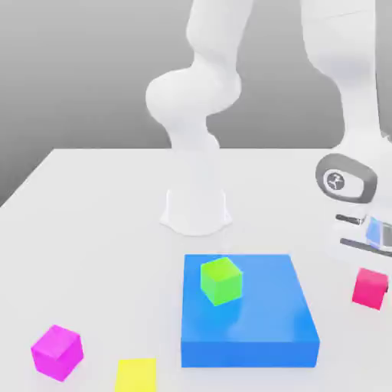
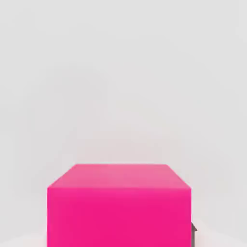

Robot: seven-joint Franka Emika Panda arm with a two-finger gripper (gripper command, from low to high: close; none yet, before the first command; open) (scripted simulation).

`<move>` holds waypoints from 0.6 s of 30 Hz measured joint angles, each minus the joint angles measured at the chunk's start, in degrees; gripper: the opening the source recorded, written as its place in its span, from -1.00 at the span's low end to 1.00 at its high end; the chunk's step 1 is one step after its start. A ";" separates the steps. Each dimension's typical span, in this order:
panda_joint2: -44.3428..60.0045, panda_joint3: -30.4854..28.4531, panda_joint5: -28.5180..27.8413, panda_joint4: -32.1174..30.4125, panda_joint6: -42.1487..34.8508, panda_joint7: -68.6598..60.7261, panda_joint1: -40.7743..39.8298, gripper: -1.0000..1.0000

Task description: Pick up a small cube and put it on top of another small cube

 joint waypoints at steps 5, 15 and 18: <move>-8.73 -0.13 1.19 -1.43 -7.49 -1.20 -1.46 -1.00; -9.33 -15.10 6.14 2.33 -13.62 -12.01 -20.95 -1.00; -9.72 -19.26 7.14 3.06 -14.93 -14.71 -25.95 -1.00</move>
